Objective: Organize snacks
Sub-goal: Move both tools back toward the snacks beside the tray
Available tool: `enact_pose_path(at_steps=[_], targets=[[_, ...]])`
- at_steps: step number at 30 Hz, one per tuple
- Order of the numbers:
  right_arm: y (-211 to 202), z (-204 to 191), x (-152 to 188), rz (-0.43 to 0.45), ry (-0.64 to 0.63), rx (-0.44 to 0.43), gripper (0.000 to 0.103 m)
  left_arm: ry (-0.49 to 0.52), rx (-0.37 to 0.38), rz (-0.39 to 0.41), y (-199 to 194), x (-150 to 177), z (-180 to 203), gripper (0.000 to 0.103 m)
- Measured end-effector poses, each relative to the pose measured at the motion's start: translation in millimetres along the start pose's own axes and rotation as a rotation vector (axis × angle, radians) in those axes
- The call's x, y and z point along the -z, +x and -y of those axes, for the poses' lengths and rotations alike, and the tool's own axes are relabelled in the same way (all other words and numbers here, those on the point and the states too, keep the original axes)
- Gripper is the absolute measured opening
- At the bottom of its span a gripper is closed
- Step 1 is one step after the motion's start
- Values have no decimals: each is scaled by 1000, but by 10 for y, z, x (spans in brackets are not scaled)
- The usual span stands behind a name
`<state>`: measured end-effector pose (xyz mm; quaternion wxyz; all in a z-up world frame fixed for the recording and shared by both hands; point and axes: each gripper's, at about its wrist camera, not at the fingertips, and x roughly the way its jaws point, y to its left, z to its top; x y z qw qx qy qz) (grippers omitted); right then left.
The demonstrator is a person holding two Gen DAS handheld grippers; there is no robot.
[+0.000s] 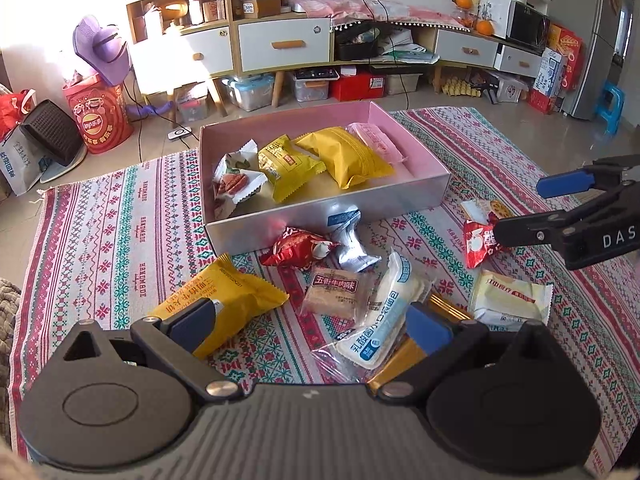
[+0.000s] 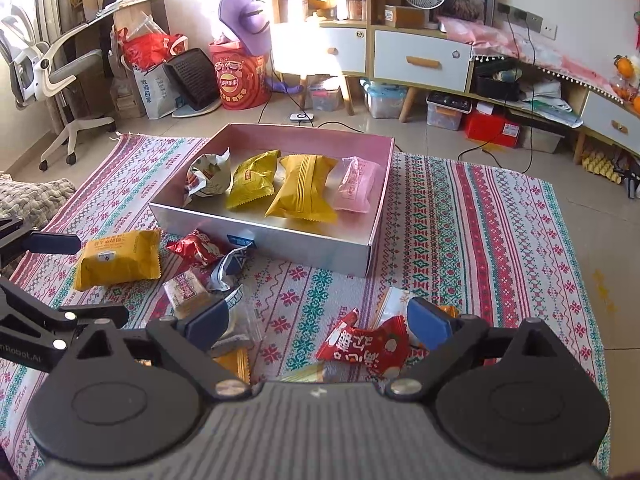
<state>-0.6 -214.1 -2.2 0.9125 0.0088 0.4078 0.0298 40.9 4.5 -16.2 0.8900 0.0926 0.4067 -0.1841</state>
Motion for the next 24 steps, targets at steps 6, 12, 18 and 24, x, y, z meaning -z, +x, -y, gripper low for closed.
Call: enact_pose_path(at_steps=[6,12,18,24], targets=[[60,14,176,-66,-24,8,96,56,78,-57,-19,99,45,103],[84,-23,309,-111,-61,-14,96,100,136,-105,-36,178,97,103],[166,-103,392,-158,-102,-22,96,157,163,-191,49,301,236,103],[271,-156,454,-212,-120,-36,95,161,155,-279,179,403,276,102]])
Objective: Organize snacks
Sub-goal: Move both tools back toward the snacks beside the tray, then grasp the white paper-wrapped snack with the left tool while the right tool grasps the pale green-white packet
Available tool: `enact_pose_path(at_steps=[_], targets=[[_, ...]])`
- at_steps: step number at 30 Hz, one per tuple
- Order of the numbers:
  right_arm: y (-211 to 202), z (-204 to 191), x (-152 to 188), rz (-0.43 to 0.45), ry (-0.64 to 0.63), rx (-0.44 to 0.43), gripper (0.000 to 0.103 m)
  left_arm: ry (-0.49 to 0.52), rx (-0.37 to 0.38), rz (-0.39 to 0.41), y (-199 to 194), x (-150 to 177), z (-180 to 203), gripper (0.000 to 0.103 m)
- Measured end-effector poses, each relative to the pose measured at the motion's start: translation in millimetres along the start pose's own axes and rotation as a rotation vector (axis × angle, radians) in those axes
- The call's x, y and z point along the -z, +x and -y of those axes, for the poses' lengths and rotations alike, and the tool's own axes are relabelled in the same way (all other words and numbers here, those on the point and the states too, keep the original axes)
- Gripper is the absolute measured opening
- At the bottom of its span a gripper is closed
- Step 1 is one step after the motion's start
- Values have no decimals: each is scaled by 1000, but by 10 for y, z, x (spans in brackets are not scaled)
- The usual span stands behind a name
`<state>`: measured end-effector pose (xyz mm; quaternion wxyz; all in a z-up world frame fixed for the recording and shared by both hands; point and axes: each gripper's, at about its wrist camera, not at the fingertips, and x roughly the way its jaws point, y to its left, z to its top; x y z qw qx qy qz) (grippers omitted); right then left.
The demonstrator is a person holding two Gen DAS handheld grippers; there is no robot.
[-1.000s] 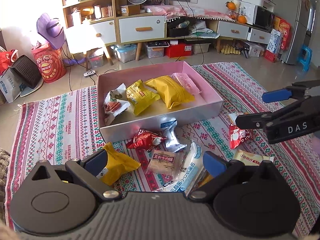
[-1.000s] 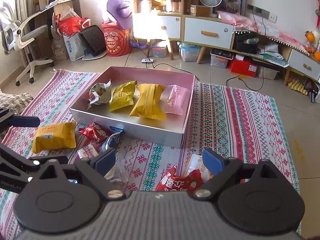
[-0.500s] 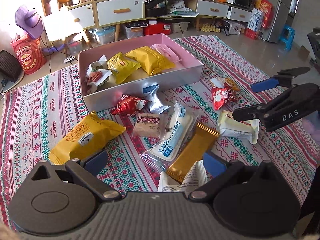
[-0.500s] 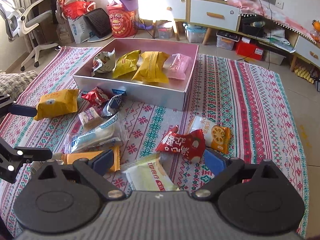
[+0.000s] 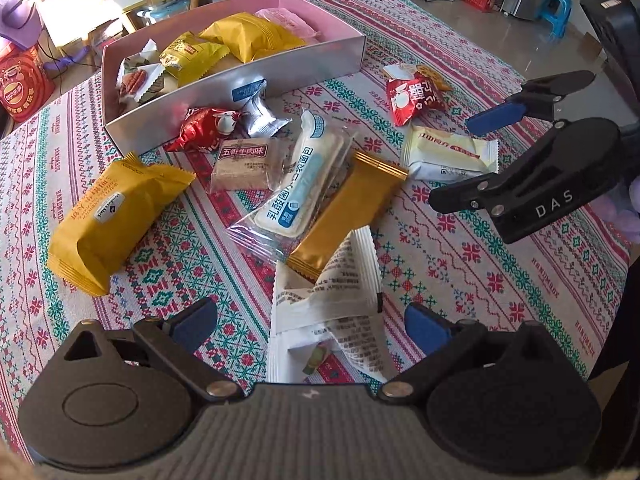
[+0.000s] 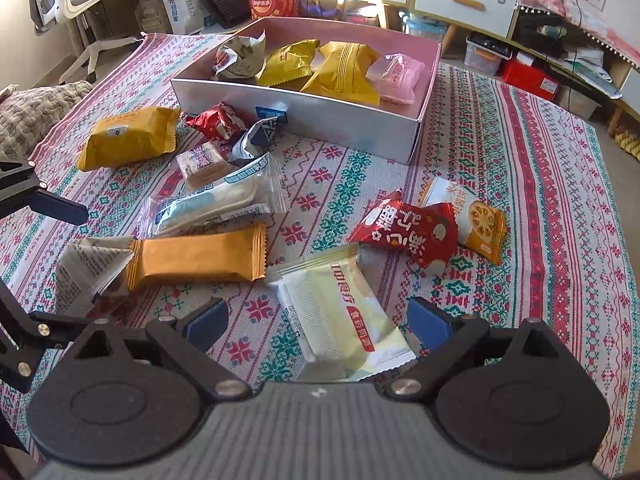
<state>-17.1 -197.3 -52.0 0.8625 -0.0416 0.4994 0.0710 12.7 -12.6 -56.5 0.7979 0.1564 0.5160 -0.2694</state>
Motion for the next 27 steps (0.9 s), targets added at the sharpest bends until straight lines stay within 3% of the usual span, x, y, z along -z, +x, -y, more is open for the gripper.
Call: enact_pose_path(at_steps=[13,23,27], targets=[[134,-25,14,-26,-21,30,94,-3,-12,-50,117,31,1,80],[112,-5,-11,-22,-16,10,78,-17,-12,-42,85,5,-13,57],[95,-19,-27,-17,-22,4,67,-18,-10,-42,68,2,-11,56]])
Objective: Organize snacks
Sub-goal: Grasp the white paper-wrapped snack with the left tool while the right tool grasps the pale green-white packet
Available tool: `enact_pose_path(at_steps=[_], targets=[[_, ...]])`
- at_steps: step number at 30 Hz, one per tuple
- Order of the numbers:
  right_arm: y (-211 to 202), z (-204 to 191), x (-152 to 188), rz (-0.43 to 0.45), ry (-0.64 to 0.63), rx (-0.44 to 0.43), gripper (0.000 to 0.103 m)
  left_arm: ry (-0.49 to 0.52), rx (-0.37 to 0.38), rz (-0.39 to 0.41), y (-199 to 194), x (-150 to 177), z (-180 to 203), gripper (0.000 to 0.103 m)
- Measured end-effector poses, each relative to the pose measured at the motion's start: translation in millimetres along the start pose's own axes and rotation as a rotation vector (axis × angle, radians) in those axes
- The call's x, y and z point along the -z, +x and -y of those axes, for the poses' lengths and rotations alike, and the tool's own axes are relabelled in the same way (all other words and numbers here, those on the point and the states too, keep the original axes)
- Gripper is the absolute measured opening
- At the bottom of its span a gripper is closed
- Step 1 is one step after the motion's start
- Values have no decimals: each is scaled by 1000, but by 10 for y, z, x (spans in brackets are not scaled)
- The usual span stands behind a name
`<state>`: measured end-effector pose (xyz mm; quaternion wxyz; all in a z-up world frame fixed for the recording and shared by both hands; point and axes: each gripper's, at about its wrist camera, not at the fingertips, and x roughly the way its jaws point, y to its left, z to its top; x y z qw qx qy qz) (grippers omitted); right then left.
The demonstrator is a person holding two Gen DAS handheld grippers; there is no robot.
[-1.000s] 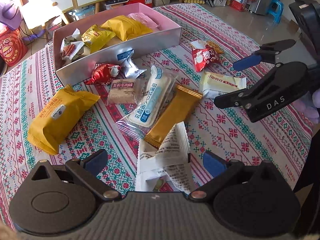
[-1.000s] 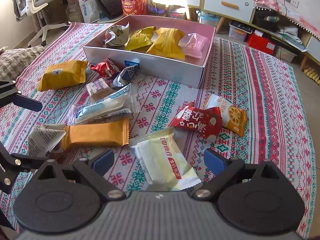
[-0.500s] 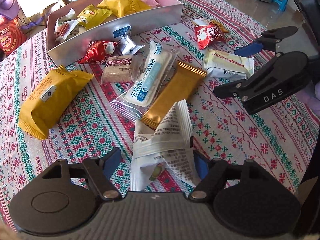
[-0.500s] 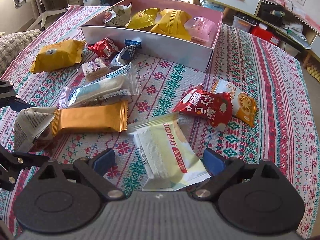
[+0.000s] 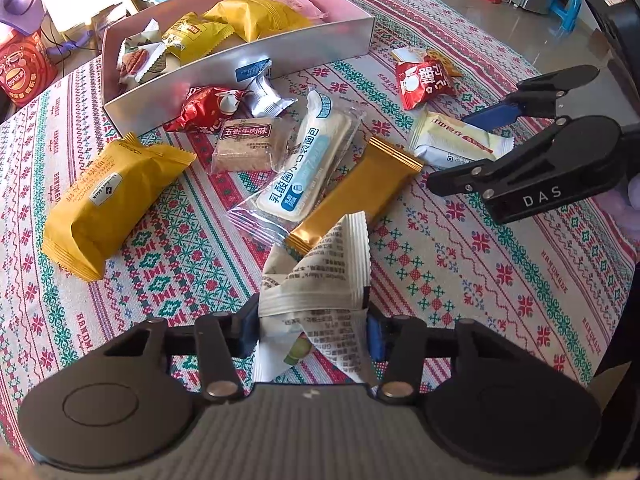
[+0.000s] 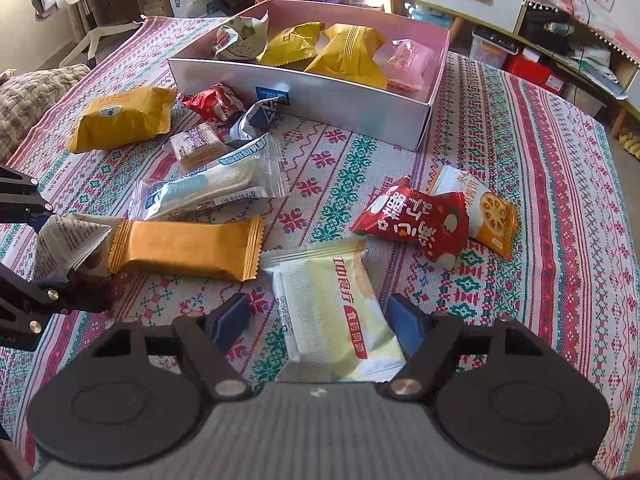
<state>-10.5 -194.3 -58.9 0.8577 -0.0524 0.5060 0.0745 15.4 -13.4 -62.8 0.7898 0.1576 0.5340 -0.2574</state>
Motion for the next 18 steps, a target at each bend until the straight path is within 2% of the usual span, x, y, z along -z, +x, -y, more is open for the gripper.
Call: enact_pose_path(at_steps=[7,9,18], targets=[[-25,-30,-7,2,-21,-14,53,-8,2,-3,-1,-6,10,55],[-33,-36,-7,4,-28,-17,45,-11,6,-4,-13,-7,13,55],[-42,-34,-23,-1,-18,-19,44,0,33,6,-99,-8,29,54]])
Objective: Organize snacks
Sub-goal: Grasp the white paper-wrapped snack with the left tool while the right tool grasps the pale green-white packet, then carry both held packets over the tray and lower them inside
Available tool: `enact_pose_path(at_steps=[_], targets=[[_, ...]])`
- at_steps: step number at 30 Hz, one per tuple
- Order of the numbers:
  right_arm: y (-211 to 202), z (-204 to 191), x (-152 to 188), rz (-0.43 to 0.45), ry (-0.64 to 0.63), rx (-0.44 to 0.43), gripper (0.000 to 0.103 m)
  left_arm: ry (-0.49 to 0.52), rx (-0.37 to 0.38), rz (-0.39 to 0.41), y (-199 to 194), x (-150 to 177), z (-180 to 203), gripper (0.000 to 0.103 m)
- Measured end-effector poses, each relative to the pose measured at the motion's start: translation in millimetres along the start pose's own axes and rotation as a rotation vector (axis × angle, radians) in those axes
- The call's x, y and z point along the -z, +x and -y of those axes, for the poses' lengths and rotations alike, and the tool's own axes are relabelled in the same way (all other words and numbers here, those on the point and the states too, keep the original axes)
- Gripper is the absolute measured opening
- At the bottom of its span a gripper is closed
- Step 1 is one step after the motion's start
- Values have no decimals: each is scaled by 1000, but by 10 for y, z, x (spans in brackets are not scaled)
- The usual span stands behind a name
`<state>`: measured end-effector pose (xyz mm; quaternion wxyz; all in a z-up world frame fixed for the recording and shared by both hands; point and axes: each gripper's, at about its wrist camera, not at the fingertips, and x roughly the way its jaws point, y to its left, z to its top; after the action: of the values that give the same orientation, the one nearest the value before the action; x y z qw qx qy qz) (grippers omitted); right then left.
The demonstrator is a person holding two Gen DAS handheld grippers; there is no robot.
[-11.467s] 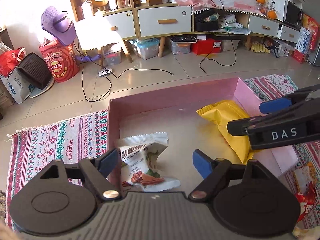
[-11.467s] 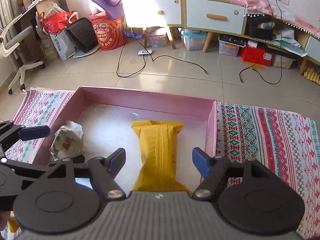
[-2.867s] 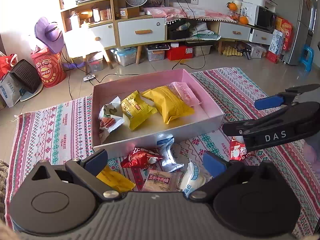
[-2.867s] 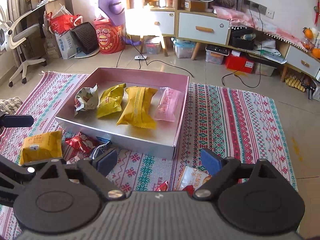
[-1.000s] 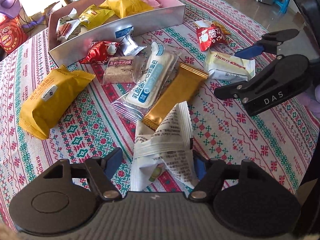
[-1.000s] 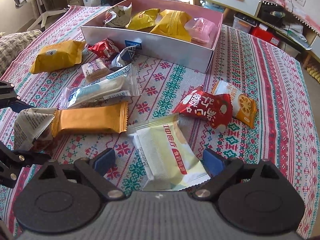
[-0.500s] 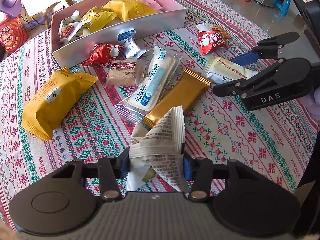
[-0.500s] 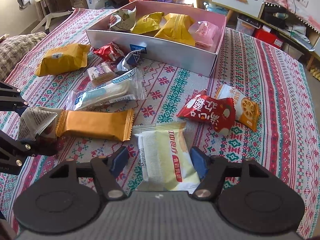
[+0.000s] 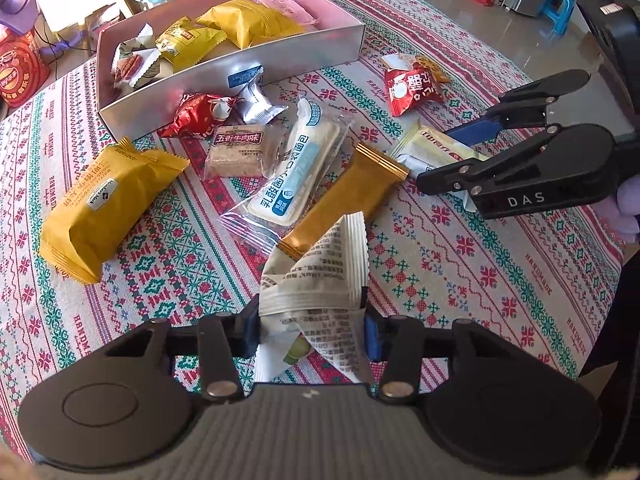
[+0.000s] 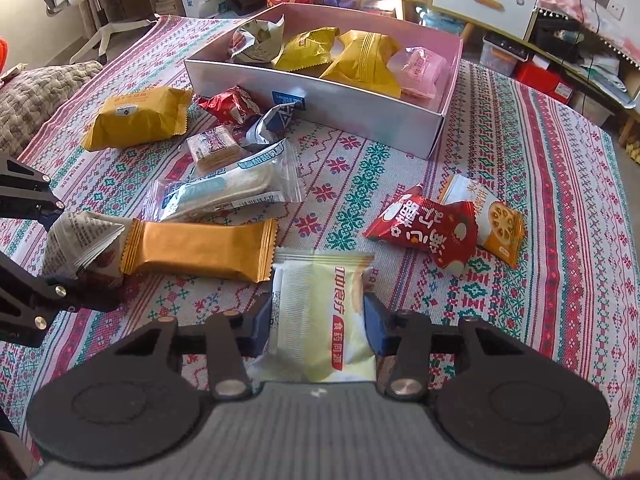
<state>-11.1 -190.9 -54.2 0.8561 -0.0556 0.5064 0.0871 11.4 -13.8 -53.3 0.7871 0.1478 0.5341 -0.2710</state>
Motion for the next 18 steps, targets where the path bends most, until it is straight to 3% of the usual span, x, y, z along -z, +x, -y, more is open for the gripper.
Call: enact_pose_path(at_steps=[18], targets=[[-240,9,-102,61,18,-27,44,-25,32,86,-281,-76,-45,54]])
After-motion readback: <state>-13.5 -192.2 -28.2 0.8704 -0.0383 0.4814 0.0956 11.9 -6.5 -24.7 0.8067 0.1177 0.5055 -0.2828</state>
